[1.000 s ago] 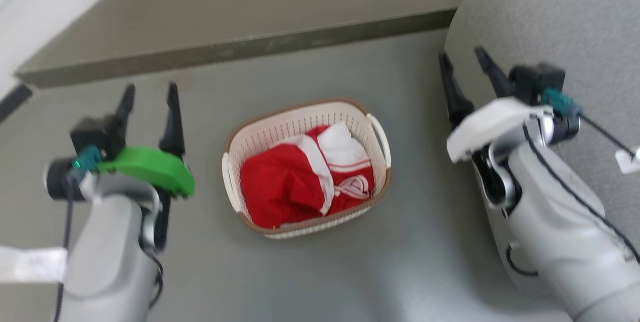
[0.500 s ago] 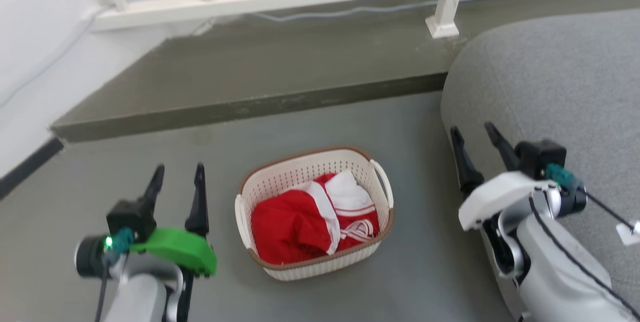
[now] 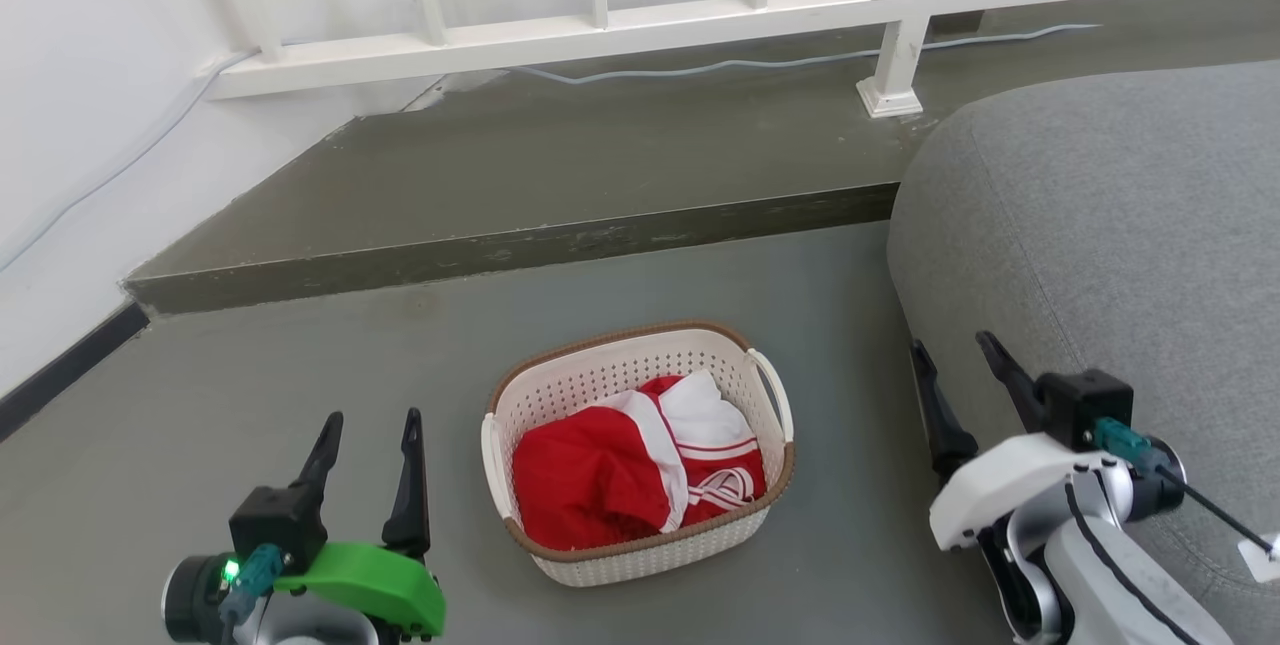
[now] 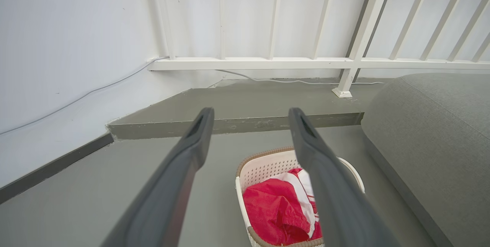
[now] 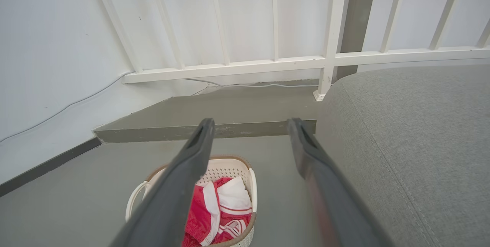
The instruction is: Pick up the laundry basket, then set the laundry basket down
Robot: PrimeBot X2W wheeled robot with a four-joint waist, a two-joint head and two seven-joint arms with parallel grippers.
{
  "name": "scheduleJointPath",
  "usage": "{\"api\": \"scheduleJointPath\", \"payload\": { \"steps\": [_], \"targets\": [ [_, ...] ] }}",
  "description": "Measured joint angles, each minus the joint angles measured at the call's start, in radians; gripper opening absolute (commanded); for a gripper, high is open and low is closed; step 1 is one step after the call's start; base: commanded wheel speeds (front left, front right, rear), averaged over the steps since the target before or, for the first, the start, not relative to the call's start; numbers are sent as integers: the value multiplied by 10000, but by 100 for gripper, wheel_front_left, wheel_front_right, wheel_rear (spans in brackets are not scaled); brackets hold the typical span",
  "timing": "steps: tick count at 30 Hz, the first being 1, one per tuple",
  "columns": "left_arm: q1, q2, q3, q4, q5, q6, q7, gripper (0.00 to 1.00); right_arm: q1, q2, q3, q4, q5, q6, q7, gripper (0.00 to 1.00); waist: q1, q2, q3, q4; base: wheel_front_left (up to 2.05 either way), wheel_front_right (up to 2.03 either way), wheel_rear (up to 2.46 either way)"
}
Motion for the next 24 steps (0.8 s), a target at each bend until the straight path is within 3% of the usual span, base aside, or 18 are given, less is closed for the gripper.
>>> {"api": "scheduleJointPath", "payload": {
  "steps": [24],
  "targets": [
    [927,-21,96,-817,73,119,0,100,1127,-33,-301,-848,-585,-61,2,100,0,0,95,21,0,0,0]
  ]
}}
